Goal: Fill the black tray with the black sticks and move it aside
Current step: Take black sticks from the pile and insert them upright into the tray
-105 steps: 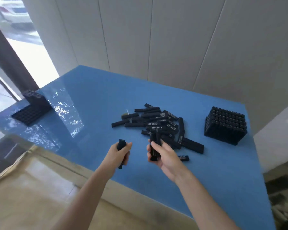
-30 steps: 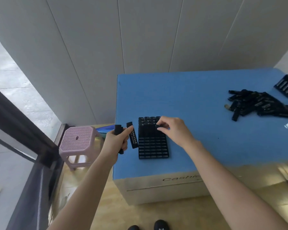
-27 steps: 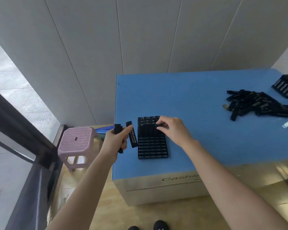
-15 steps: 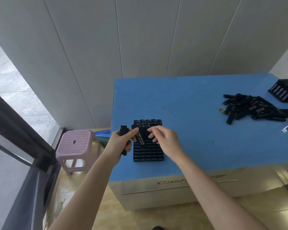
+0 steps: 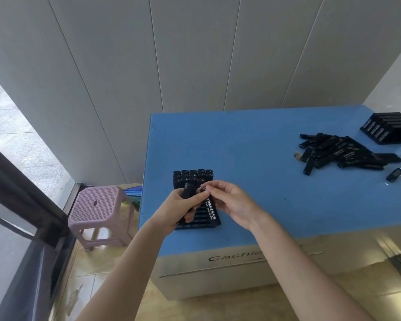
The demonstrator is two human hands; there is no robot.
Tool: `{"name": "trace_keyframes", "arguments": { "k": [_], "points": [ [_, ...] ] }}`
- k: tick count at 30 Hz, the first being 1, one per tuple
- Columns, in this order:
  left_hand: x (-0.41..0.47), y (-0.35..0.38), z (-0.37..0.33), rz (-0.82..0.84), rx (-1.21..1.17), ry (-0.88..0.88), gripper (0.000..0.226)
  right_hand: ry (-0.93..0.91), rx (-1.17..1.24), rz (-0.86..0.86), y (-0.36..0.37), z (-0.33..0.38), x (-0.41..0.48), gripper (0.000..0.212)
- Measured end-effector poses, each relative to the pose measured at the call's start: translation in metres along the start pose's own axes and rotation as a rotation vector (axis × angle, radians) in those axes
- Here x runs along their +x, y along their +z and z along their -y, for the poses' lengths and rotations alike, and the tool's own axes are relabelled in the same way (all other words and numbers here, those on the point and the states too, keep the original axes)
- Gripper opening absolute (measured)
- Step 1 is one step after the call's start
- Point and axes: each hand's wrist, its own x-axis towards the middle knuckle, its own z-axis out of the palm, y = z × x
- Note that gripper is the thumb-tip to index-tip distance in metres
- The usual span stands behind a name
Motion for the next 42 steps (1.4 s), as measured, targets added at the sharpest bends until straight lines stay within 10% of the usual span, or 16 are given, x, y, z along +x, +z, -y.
{"name": "trace_keyframes", "arguments": {
  "k": [9, 20, 42],
  "points": [
    [0.003, 0.008, 0.005, -0.058, -0.11, -0.038, 0.035, 0.043, 0.221, 0.022, -0.008, -0.006, -0.004, 0.023],
    [-0.005, -0.037, 0.004, -0.302, -0.237, -0.181, 0.014, -0.306, -0.653, -0.491, -0.031, 0.008, 0.015, 0.018],
    [-0.014, -0.051, 0.008, -0.229, -0.39, -0.209, 0.011, -0.491, -1.337, -0.447, -0.019, -0.009, 0.043, 0.015]
  ]
}}
